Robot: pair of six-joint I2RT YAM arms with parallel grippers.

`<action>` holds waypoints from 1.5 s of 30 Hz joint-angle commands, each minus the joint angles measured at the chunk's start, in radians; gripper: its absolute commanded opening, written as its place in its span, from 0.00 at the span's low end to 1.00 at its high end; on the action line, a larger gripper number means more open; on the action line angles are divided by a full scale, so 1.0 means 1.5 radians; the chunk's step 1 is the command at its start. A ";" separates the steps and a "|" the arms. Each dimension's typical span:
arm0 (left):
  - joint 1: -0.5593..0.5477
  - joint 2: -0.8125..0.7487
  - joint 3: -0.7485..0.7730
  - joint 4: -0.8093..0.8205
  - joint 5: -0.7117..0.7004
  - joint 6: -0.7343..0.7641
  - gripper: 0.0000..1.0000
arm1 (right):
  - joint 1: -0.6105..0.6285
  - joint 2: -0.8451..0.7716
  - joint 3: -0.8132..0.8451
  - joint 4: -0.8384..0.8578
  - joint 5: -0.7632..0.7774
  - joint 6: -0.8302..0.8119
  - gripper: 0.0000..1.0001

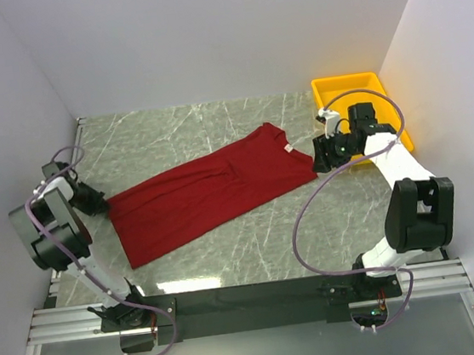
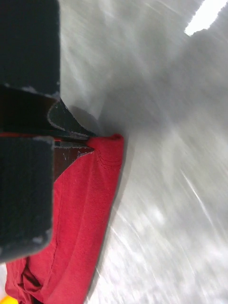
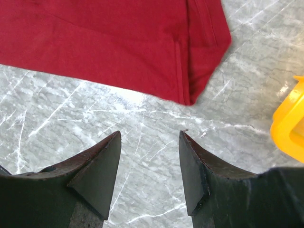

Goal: Fold and stack the t-shirts

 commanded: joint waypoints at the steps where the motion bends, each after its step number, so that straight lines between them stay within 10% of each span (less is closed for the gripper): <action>1: 0.024 -0.072 -0.066 -0.030 -0.027 -0.042 0.01 | 0.003 0.022 0.046 0.016 -0.007 0.000 0.59; 12: 0.052 -0.294 -0.113 0.002 0.000 -0.068 0.65 | 0.126 0.256 0.281 0.027 0.115 0.063 0.64; 22: 0.052 -0.409 -0.132 0.012 0.005 -0.052 0.70 | 0.196 0.566 0.708 -0.058 0.220 0.136 0.71; 38: 0.052 -0.417 -0.102 -0.005 0.059 -0.066 0.71 | 0.214 0.684 0.826 -0.114 0.272 0.126 0.68; 45: 0.052 -0.419 -0.099 -0.010 0.066 -0.064 0.71 | 0.214 0.694 0.835 -0.123 0.269 0.122 0.49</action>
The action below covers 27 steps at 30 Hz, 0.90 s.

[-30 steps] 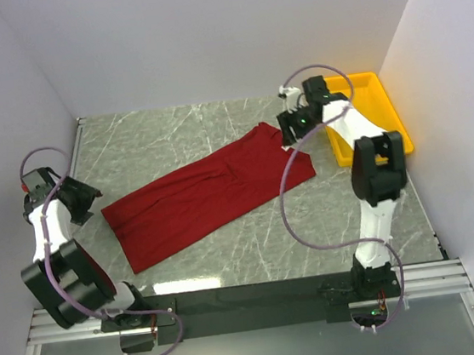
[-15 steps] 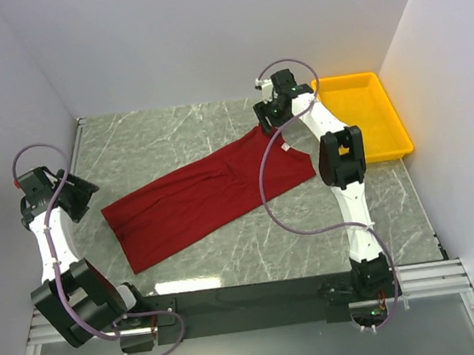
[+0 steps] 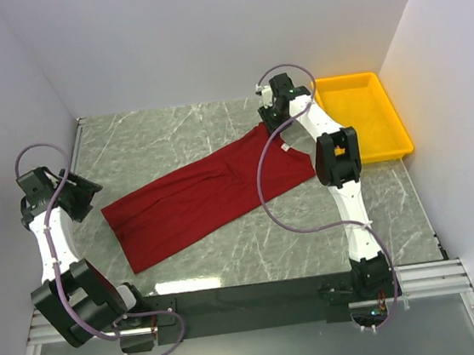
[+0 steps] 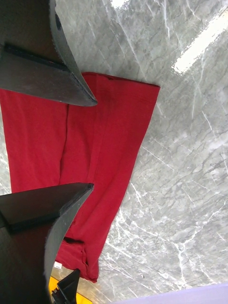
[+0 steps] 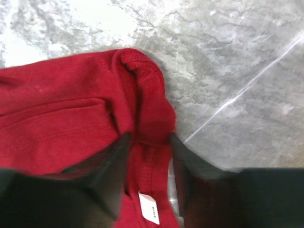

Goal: Fold and stack the t-shirts

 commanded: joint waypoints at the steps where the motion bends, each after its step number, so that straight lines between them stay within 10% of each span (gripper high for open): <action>1: 0.001 -0.021 0.028 0.004 0.017 0.000 0.71 | 0.005 0.010 0.034 -0.018 0.006 -0.001 0.41; 5: 0.001 -0.020 0.031 0.002 0.021 0.001 0.71 | 0.005 0.014 0.043 -0.018 0.002 -0.007 0.27; 7: 0.001 -0.019 0.035 -0.001 0.023 0.001 0.71 | 0.005 0.011 0.043 -0.006 0.013 -0.005 0.02; 27: 0.000 0.019 0.039 0.039 0.072 -0.026 0.71 | 0.006 0.013 0.093 0.244 0.218 -0.060 0.00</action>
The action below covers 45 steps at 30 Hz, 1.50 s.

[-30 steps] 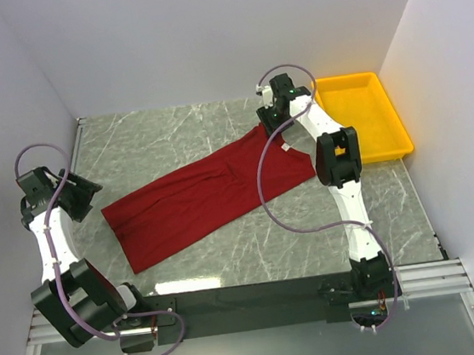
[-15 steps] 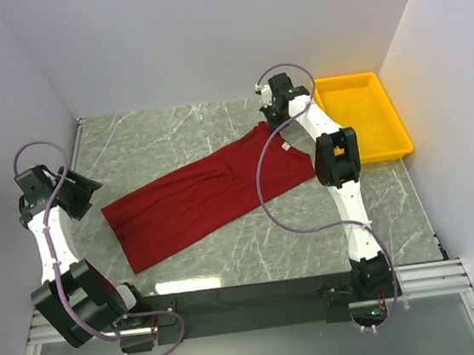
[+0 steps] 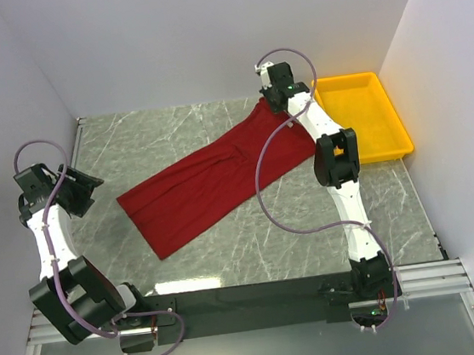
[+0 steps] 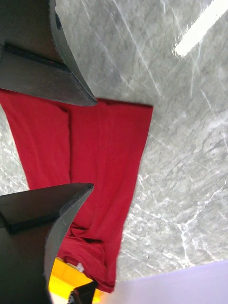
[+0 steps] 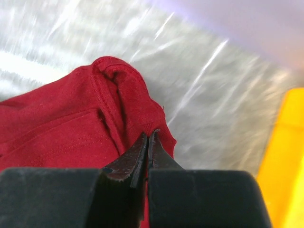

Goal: Fold and stack the t-shirts

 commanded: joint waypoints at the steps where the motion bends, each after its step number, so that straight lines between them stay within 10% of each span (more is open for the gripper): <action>1: 0.000 0.011 0.021 0.038 0.038 -0.009 0.71 | 0.001 0.007 0.036 0.119 0.072 -0.039 0.00; 12: -0.022 0.050 0.034 0.068 0.080 -0.009 0.74 | 0.016 0.076 0.076 0.306 0.156 -0.157 0.00; 19: -0.052 0.071 0.042 0.088 0.084 -0.011 0.75 | 0.017 0.070 0.038 0.350 0.168 -0.177 0.55; 26: -0.100 0.117 0.082 0.073 0.058 0.057 0.76 | 0.019 -0.051 -0.058 0.336 0.130 -0.166 0.58; 32: -0.151 0.174 0.126 0.046 -0.015 0.169 0.75 | 0.019 -0.276 -0.258 0.234 -0.084 -0.208 0.64; 40: -0.185 0.247 0.142 0.072 0.006 0.320 0.75 | 0.068 -0.503 -0.476 -0.180 -0.558 -0.431 0.69; 45: -0.205 0.329 0.200 0.072 0.048 0.374 0.77 | 0.200 -0.609 -0.685 -0.173 -0.551 -0.457 0.69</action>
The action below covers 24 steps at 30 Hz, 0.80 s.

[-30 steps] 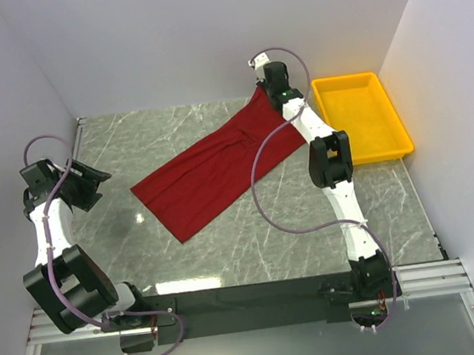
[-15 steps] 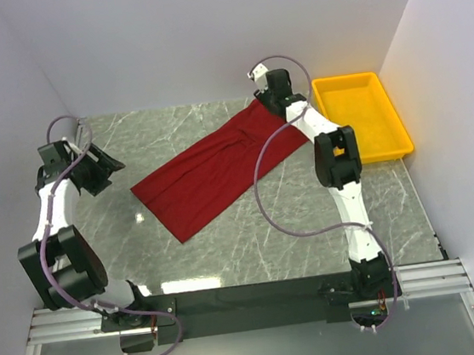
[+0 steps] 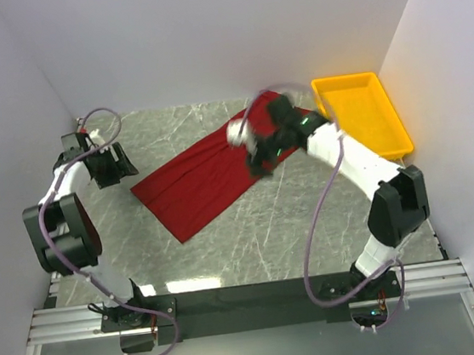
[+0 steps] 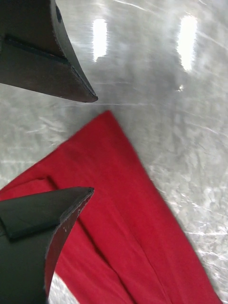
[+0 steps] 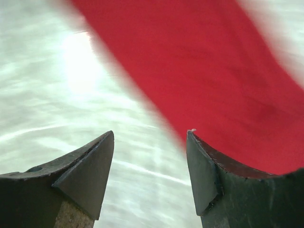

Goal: Fold and stack the t-shirts

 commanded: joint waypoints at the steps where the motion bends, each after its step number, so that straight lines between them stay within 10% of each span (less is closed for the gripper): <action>1: -0.020 0.066 0.085 0.005 0.041 0.085 0.77 | 0.085 -0.039 -0.121 -0.066 -0.064 -0.032 0.69; 24: -0.107 0.192 0.110 -0.096 -0.139 0.134 0.58 | 0.159 -0.091 -0.150 0.007 -0.048 0.104 0.68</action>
